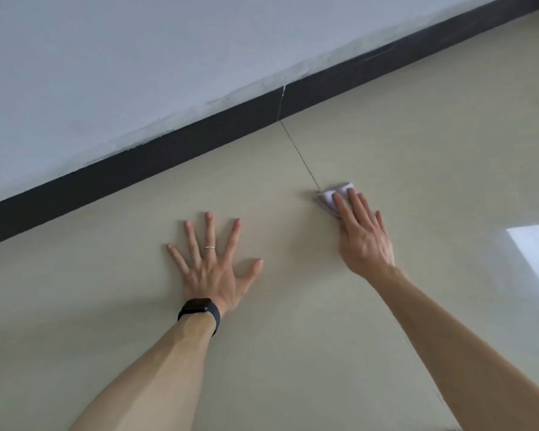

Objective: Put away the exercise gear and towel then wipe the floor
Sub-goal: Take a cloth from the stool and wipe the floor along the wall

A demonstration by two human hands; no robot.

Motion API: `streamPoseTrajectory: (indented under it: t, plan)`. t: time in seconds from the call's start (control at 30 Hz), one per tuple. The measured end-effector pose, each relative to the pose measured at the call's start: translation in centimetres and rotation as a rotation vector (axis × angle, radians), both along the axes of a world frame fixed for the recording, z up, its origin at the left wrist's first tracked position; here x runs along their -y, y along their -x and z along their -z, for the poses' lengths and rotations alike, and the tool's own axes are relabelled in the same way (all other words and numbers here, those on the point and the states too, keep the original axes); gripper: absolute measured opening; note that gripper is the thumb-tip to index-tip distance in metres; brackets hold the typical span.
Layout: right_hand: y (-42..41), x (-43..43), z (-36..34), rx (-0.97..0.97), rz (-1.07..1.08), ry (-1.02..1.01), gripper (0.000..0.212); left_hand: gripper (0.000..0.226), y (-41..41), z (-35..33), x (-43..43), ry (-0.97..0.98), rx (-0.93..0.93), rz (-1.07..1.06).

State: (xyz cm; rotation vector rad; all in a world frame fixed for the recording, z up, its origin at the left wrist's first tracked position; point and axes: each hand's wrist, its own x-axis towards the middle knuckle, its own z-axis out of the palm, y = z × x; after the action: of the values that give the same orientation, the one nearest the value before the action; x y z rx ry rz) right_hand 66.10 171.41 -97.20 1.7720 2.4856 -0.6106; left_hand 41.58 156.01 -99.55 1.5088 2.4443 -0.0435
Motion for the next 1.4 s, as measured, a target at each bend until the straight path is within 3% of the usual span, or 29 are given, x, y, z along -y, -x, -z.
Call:
streamPoseTrajectory:
  t: [0.13,0.23,0.37,0.47,0.63,0.7,0.8,0.87,0.93,1.03,1.13,1.2,1.33,1.4]
  plan:
    - [4.0,-9.0,-1.0,0.012,0.318,0.095,0.067,0.088,0.1,-0.2,-0.1,0.01,-0.015,0.005]
    - [7.6,-13.8,-1.5,-0.003,0.38,0.141,0.064,0.089,0.3,0.0,-0.2,-0.008,-0.022,0.008]
    - [13.1,-13.8,-1.1,-0.007,0.102,0.155,0.059,0.091,0.5,-0.5,-0.6,0.012,-0.024,-0.014]
    - [15.5,-10.7,-0.3,-0.044,-0.141,0.037,0.058,0.091,0.4,-0.7,-0.6,0.018,-0.03,-0.017]
    - [15.5,-6.3,1.0,-0.072,-0.802,-0.015,0.072,0.09,0.2,-0.7,-0.8,0.026,-0.032,-0.037]
    - [14.6,-8.6,1.1,-0.078,-0.741,-0.038,0.074,0.089,0.3,-0.7,-0.9,0.035,-0.034,-0.037]
    - [11.7,-11.6,0.5,-0.085,-0.233,-0.003,0.073,0.089,0.4,-0.6,-0.7,0.059,-0.048,-0.028]
    - [9.4,-10.1,0.1,-0.077,-0.069,-0.025,0.075,0.087,0.4,-0.6,-0.7,0.07,-0.041,-0.031]
    - [7.0,-5.4,0.1,-0.086,-0.157,-0.076,0.075,0.086,0.2,-0.6,-0.6,0.071,-0.031,-0.029]
    - [4.2,3.1,0.6,-0.081,-0.472,-0.075,0.077,0.083,0.0,-0.5,-0.6,0.037,-0.018,-0.04]
    - [2.6,6.0,1.1,-0.057,-0.712,-0.101,0.076,0.083,0.1,-0.4,-0.5,0.018,-0.019,-0.024]
    - [1.7,5.2,1.0,-0.017,-0.591,-0.116,0.079,0.083,0.1,-0.3,-0.3,0.016,-0.015,-0.007]
    - [0.2,5.5,-0.1,-0.028,0.215,0.005,0.078,0.081,0.2,0.0,0.1,-0.014,-0.001,-0.002]
    - [0.3,8.7,-0.2,-0.038,0.396,-0.003,0.08,0.08,0.1,0.0,0.2,-0.025,0.002,0.01]
